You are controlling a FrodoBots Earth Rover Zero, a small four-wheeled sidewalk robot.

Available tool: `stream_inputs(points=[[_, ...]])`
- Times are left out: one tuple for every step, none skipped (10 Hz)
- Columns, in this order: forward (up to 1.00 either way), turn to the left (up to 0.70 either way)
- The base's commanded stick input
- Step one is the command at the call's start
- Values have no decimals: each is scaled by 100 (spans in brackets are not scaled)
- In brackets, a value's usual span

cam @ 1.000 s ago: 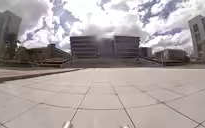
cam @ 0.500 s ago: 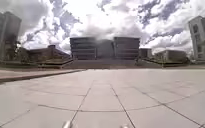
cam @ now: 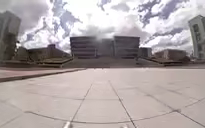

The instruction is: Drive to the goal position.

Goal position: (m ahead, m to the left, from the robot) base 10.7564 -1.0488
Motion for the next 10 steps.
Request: stream_inputs(points=[[70, 0], [70, 0], [70, 0], [70, 0], [70, 0], [70, 0], [70, 0], [70, 0], [70, 0], [70, 0]])
